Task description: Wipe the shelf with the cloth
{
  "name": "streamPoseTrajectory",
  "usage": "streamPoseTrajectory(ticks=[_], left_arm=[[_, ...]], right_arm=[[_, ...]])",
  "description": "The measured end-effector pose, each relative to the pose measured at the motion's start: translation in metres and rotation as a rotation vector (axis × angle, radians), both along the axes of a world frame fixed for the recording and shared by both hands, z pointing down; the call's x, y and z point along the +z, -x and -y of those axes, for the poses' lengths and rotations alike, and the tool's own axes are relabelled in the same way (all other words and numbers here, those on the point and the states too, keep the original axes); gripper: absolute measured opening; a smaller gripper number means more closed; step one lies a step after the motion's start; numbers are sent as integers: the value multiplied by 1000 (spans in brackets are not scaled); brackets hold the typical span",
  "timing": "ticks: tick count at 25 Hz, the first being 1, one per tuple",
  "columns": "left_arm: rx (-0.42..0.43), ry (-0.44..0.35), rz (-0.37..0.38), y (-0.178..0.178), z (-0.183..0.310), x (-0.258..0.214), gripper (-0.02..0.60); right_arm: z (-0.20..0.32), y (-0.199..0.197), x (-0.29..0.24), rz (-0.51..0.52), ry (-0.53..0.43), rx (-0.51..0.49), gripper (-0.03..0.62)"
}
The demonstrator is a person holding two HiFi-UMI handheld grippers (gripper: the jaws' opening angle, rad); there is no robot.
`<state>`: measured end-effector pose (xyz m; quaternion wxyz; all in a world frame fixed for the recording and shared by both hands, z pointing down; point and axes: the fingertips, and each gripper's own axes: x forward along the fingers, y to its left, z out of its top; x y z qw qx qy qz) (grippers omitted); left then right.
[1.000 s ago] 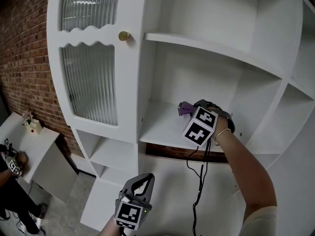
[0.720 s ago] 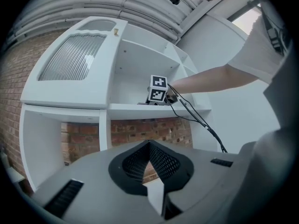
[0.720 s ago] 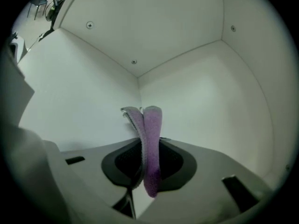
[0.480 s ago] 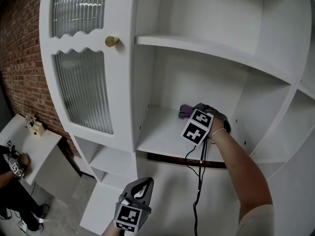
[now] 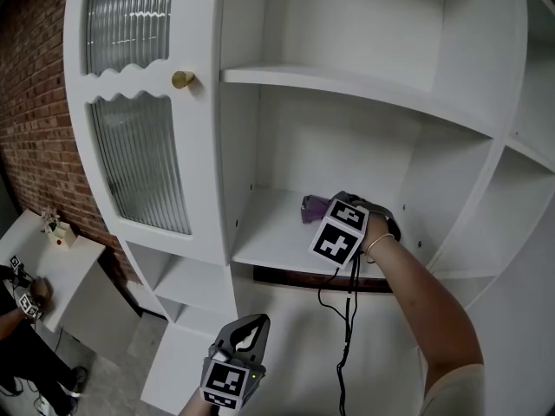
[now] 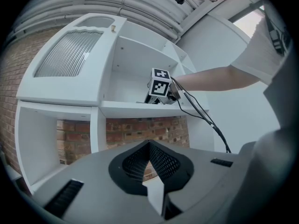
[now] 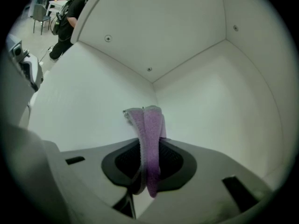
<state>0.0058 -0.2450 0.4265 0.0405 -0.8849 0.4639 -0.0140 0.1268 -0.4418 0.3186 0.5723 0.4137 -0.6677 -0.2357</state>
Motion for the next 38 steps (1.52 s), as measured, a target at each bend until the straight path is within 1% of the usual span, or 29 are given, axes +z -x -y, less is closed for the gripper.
streamPoseTrajectory(ticks=[11, 15, 18, 21, 24, 28, 30, 33, 38], left_arm=[[57, -30, 2, -9, -37, -12, 14], [93, -12, 1, -18, -49, -12, 14], [109, 6, 20, -25, -58, -14, 14], [146, -7, 8, -38, -63, -13, 14], [165, -28, 9, -47, -66, -16, 14], [175, -51, 11, -55, -66, -22, 14], [174, -56, 12, -57, -64, -21, 14], [164, -49, 3, -57, -57, -17, 14], [140, -34, -1, -56, -42, -12, 14]], right_arm=[[-93, 17, 3, -24, 46, -57, 80], [-126, 19, 3, -17, 59, -72, 80], [-150, 22, 4, -16, 79, -95, 80], [-173, 21, 3, -12, 104, -108, 80], [-186, 15, -5, -5, 104, -107, 80], [-180, -5, -19, 9, 63, -71, 80], [-168, -18, -27, 8, 22, -42, 80], [-142, -38, -41, -3, -53, 12, 80], [-91, -71, -48, -13, -101, 94, 80]])
